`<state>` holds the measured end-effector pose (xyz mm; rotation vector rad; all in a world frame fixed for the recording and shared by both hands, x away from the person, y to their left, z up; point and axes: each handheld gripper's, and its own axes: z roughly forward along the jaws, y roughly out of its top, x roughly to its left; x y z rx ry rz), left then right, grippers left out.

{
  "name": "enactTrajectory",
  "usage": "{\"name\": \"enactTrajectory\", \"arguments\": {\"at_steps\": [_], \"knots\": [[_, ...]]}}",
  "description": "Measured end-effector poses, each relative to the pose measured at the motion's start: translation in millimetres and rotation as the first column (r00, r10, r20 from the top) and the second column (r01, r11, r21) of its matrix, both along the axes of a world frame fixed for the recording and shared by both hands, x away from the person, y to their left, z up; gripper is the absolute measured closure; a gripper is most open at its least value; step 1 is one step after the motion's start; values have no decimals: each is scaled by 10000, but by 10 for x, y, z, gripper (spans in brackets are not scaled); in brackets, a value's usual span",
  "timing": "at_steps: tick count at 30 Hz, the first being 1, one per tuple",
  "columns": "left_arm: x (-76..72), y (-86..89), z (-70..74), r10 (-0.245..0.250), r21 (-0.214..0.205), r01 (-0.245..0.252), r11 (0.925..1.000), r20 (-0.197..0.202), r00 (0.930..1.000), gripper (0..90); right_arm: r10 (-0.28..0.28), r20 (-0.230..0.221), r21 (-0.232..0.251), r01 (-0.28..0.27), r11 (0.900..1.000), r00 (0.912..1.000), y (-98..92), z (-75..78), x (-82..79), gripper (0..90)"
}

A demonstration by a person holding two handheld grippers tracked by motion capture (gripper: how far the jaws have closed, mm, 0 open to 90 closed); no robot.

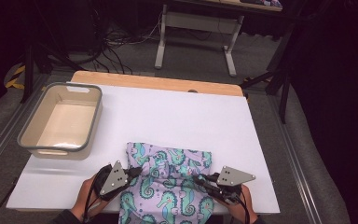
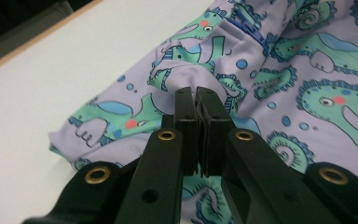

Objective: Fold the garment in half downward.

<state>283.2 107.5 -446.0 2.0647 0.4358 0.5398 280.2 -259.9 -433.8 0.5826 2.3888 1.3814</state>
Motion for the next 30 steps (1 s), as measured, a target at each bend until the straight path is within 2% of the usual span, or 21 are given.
{"name": "enactTrajectory", "arguments": {"at_steps": [2, 4, 6, 9, 11, 13, 15, 16, 18, 21, 24, 27, 30], "knots": [[-38, 16, -32, -53, 342, 56, 9994, -78, 10000, 874, 85, -219, -257, -91, 9996, 9997, -1, -61, -54, 834], [-53, 35, -55, -50, 197, 56, 9998, -298, 9995, 875, 36, -174, -488, -45, 9988, 9998, -17, -85, -75, 828], [-73, 54, -81, -69, 272, 81, 9996, -460, 9989, 871, 14, -434, -406, -31, 9992, 9991, -47, -101, -86, 809], [-106, 88, -101, -101, 278, 119, 9995, -643, 9979, 870, -93, -547, -476, 67, 9988, 9985, -83, -136, -112, 764], [-124, 106, -101, -154, 254, 173, 9995, -733, 9972, 863, -228, -461, -558, 203, 9982, 9987, -112, -143, -123, 698], [-153, 136, -92, -147, 221, 163, 9996, -703, 9974, 854, -411, -524, -509, 385, 9980, 9978, -147, -126, -118, 682], [-170, 157, -81, -38, 151, 50, 9999, -747, 9972, 793, -574, -357, -361, 561, 9978, 9977, -192, -85, -116, 630], [-177, 174, -72, -94, 92, 102, 9999, -765, 9970, 793, -671, -325, -343, 660, 9972, 9972, -202, -72, -112, 608], [-184, 201, -53, -68, -1, 69, 10000, -702, 9975, 797, -803, -222, -292, 796, 9964, 9965, -228, -43, -101, 603], [-150, 233, -6, 90, -136, -97, 9999, -501, 9987, 781, -1014, -26, -76, 1014, 9948, 9948, -293, 30, -97, 571], [-77, 244, 35, 269, -380, -288, 9989, -493, 9984, 779, -1240, 158, 199, 1237, 9921, 9922, -362, 99, -85, 573], [13, 164, 64, 301, -375, -317, 9988, -407, 9987, 779, -1494, 262, 455, 1481, 9879, 9884, -382, 170, -54, 601], [122, 59, 74, 313, -122, -319, 9994, -433, 9986, 779, -1548, 296, 257, 1541, 9877, 9875, -311, 194, -6, 651]]}}
